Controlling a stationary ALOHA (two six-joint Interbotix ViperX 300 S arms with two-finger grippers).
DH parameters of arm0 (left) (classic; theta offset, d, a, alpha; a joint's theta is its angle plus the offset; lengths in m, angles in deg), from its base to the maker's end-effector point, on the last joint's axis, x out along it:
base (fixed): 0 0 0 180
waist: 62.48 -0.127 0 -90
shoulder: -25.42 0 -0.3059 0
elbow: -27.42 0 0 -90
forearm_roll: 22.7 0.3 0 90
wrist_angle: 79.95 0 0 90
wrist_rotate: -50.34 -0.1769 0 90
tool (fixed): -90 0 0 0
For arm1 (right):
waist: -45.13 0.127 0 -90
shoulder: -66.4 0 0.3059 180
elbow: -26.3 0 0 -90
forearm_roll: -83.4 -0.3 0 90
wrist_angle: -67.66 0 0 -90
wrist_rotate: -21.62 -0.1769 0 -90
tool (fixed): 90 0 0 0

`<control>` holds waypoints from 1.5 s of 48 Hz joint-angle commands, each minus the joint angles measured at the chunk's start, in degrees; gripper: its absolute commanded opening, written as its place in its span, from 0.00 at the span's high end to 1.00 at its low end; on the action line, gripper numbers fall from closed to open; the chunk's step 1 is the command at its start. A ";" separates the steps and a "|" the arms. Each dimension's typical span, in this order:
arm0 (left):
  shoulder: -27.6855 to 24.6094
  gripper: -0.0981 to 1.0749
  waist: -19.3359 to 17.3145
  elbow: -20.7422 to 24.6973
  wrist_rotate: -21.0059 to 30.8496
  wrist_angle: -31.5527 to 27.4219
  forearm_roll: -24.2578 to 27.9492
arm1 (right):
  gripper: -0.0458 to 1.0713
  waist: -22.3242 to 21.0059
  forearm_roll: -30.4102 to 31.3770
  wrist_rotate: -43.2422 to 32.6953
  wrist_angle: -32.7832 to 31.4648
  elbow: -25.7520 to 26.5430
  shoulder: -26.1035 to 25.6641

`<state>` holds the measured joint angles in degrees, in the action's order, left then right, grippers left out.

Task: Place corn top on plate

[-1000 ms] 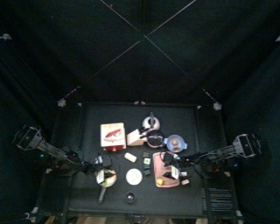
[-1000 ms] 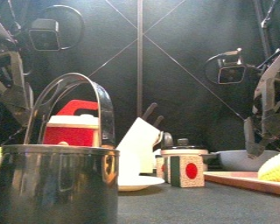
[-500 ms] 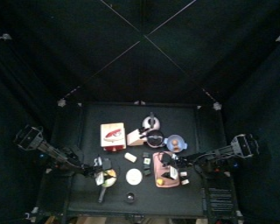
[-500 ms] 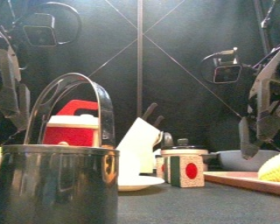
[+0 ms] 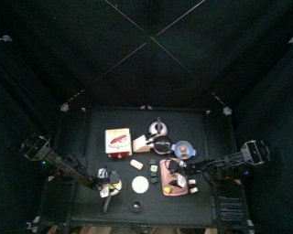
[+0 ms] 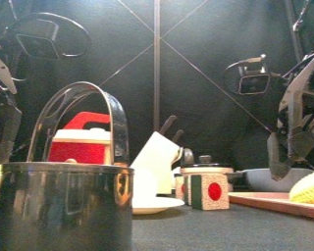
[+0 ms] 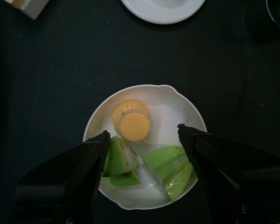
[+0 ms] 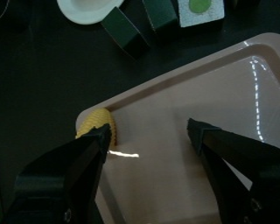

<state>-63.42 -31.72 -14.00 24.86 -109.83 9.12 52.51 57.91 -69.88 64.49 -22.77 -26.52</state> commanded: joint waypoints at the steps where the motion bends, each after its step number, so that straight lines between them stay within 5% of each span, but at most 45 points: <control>1: -1.49 0.10 0.09 1.93 -1.41 -0.35 -0.53 | 0.07 -0.09 0.18 0.09 0.18 1.05 -0.35; 29: -5.80 0.11 -0.88 5.10 -3.69 -4.75 1.05 | 0.07 -0.09 0.35 0.09 0.18 1.05 0.18; 54: -6.15 0.32 -1.85 5.45 -3.60 -4.13 1.14 | 0.07 -0.09 0.35 0.09 0.26 1.05 0.44; 72: -1.23 0.33 -1.85 7.03 -3.69 -4.57 3.34 | 0.07 -0.09 0.35 0.09 0.18 1.49 0.44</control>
<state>-66.67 -33.39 -8.55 21.16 -114.40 11.84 52.51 58.26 -69.96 64.49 -22.51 -25.56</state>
